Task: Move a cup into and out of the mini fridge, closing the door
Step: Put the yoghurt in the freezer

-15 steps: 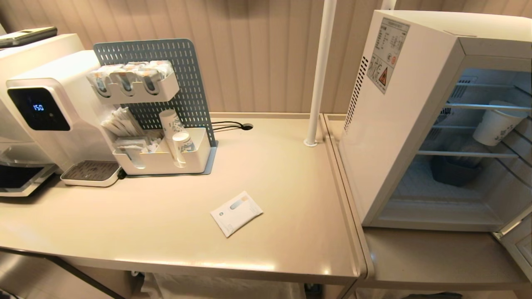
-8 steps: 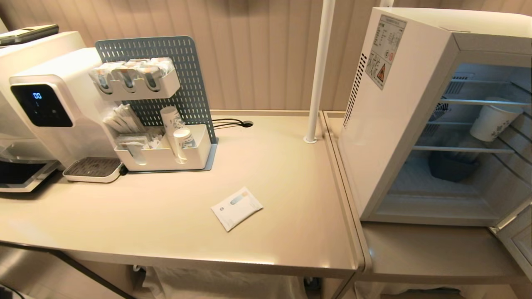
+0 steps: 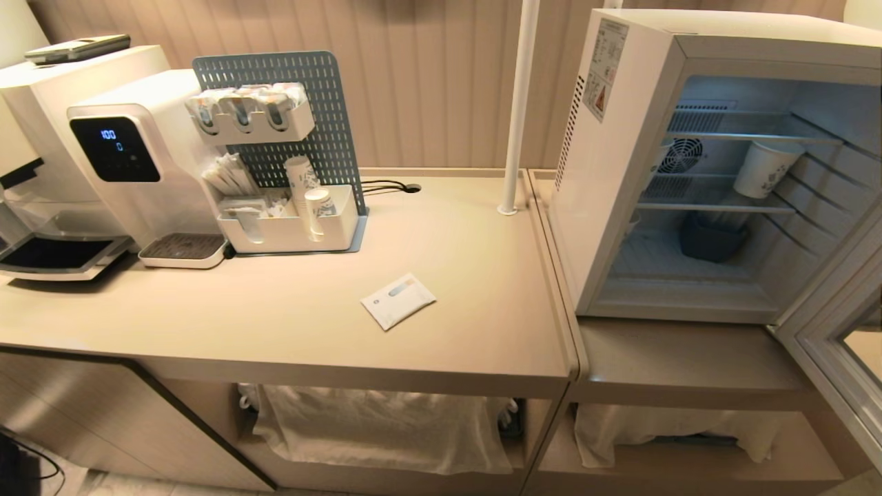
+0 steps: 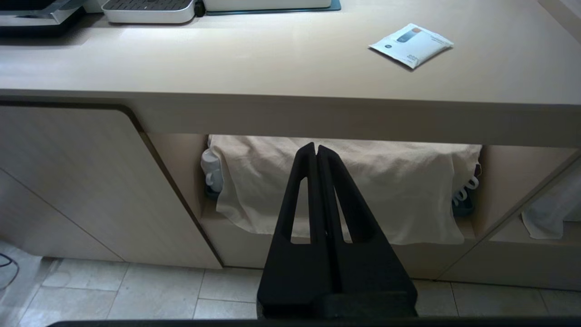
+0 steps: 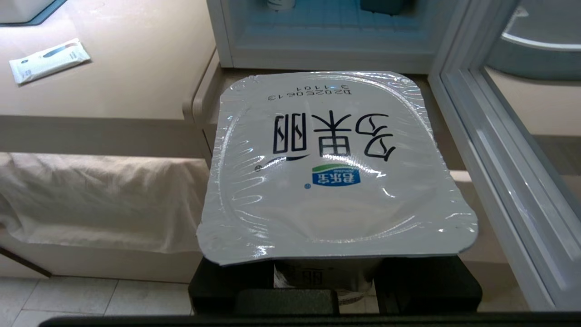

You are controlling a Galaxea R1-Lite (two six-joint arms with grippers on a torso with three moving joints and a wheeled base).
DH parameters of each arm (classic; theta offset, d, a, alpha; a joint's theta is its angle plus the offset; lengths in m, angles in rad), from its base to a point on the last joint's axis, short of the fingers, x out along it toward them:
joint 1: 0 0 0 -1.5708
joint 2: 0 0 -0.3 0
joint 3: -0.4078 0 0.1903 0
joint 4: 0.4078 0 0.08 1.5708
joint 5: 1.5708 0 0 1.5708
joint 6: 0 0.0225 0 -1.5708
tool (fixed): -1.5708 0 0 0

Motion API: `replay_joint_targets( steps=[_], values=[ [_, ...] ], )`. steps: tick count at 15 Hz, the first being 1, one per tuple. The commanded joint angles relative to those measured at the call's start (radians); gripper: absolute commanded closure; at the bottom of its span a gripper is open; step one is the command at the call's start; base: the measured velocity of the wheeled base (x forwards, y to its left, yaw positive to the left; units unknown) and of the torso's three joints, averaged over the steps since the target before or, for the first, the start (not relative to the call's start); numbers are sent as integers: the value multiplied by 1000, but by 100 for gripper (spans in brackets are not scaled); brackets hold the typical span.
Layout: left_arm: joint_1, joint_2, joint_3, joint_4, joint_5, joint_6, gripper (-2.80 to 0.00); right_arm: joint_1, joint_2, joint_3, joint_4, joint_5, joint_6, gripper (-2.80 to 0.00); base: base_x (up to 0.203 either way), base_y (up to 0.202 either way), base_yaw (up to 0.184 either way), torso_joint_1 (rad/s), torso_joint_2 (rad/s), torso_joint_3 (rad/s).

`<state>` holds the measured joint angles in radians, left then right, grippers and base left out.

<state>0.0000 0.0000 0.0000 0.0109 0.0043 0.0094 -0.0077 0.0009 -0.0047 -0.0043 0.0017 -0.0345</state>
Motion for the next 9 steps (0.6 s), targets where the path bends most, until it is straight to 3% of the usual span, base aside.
replay_joint_targets(
  steps=[1,6,9],
  values=[
    [0,2,2,0,0,0,0,0,2,0,0,1,-1,0,-192,0,1,4,1,2],
    [0,2,0,0,0,0,0,0,2,0,0,0,-1,0,-181,0,-3,3,2,1],
    [0,2,0,0,0,-2,0,0,2,-1,4,0,-1,0,-62,0,1,2,-2,1]
  ],
)
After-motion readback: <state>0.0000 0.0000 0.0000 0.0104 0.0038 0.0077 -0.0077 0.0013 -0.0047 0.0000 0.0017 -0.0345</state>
